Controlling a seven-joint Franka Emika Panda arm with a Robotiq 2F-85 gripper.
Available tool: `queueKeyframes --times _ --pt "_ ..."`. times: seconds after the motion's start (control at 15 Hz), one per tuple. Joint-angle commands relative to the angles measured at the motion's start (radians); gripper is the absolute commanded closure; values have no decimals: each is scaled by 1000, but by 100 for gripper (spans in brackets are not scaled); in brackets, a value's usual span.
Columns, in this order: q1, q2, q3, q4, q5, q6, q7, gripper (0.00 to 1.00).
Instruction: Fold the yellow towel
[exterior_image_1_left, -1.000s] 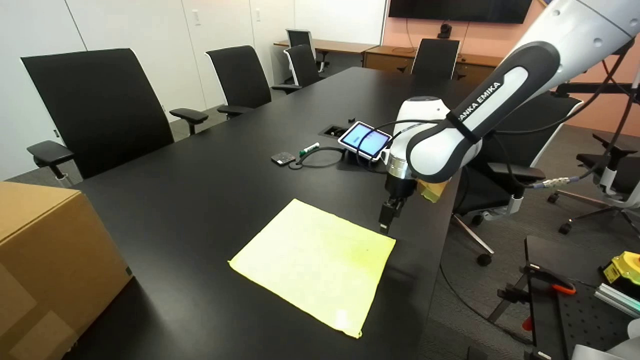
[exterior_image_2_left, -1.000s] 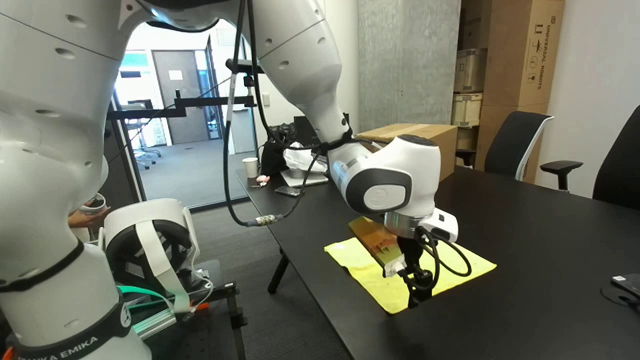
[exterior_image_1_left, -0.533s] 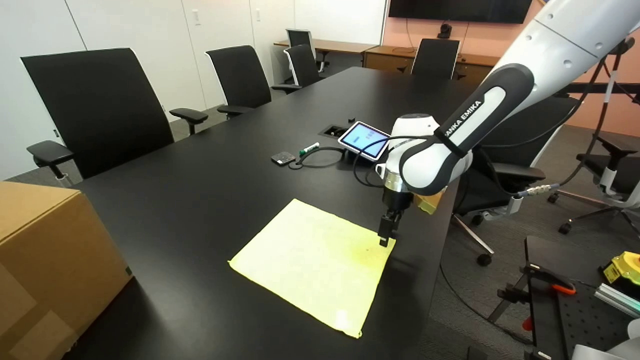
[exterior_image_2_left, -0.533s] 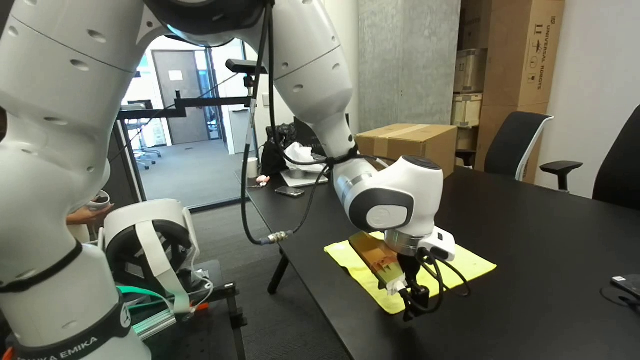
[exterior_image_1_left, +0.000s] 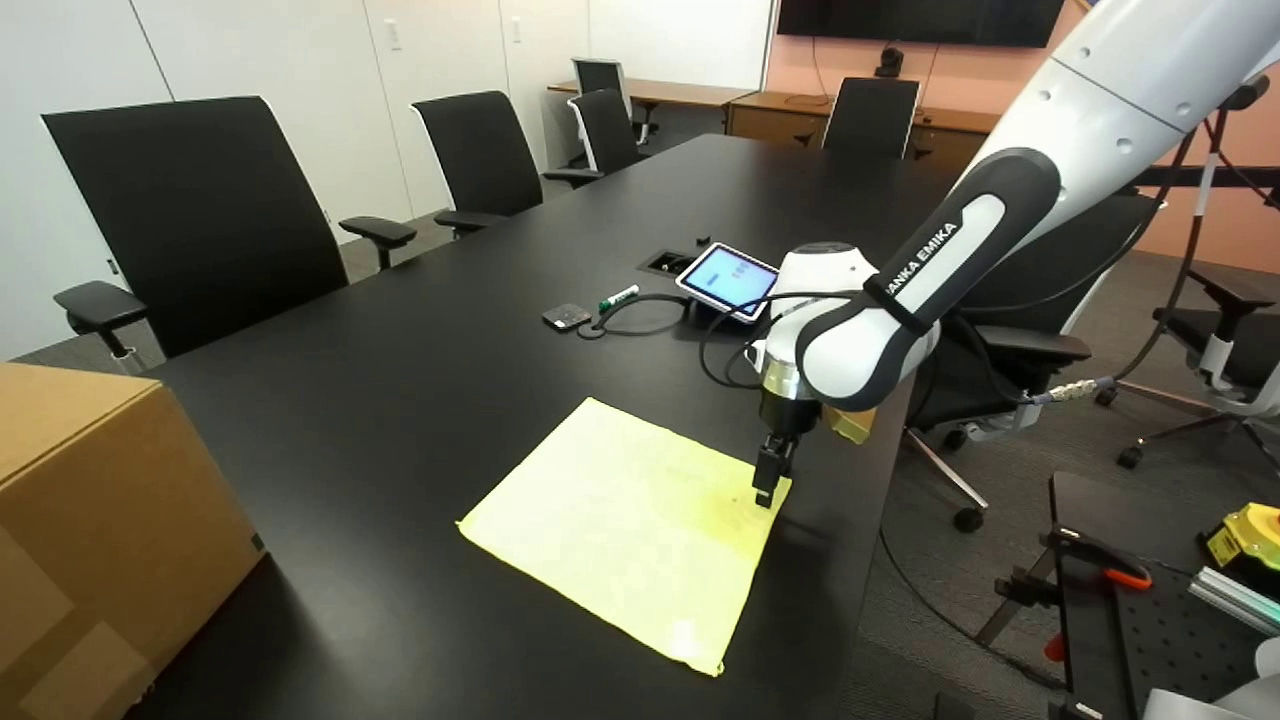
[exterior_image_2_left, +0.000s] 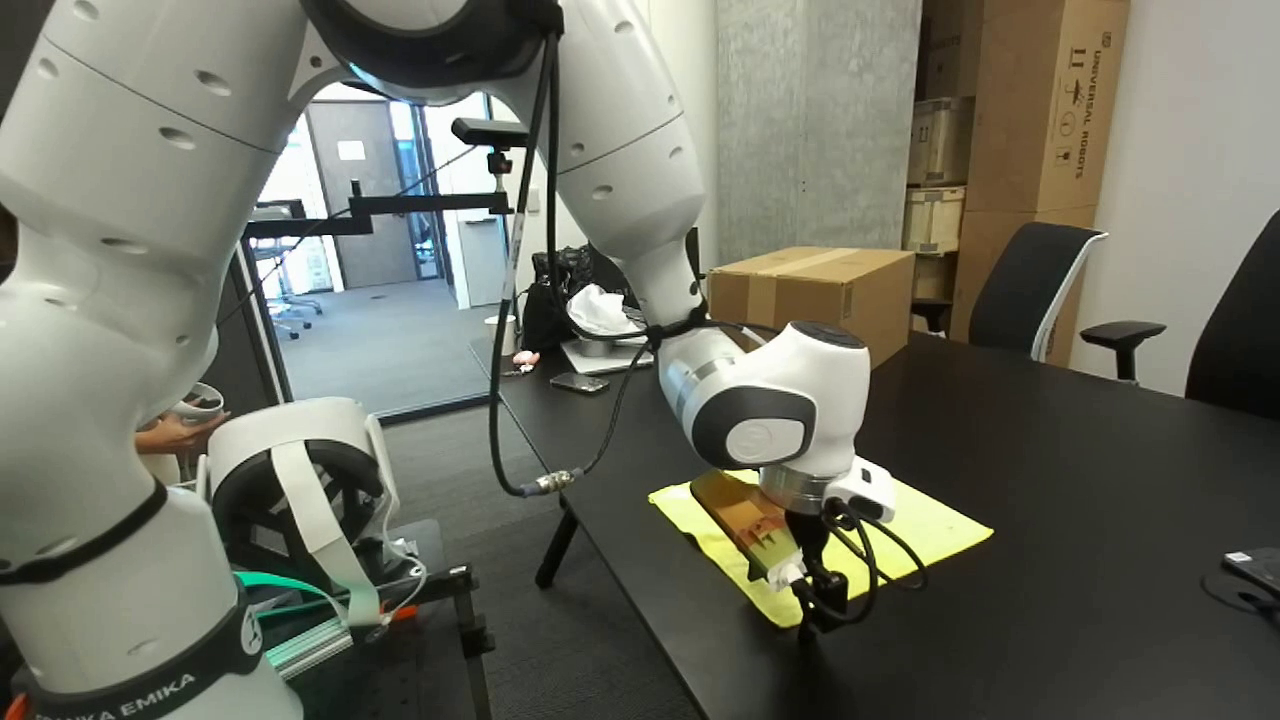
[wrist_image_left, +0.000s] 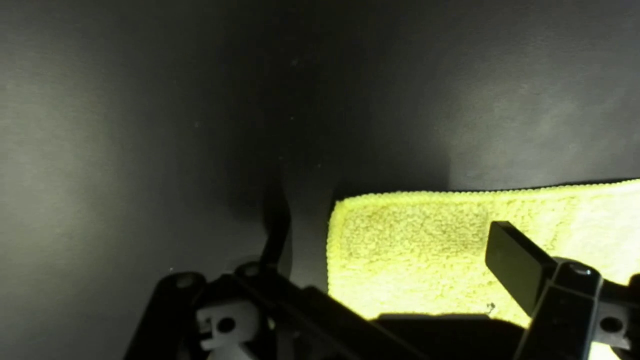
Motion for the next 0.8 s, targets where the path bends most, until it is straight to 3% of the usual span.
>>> queueKeyframes --times 0.0,0.4,0.47,0.6,0.73 --pt "38 31 -33 20 -45 46 29 0" --pt "81 21 -66 2 -92 51 71 0" --pt "87 19 -69 -2 -94 51 79 25" --pt "103 7 -82 -13 -106 57 101 33" --pt "112 -5 -82 -18 -107 56 116 50"
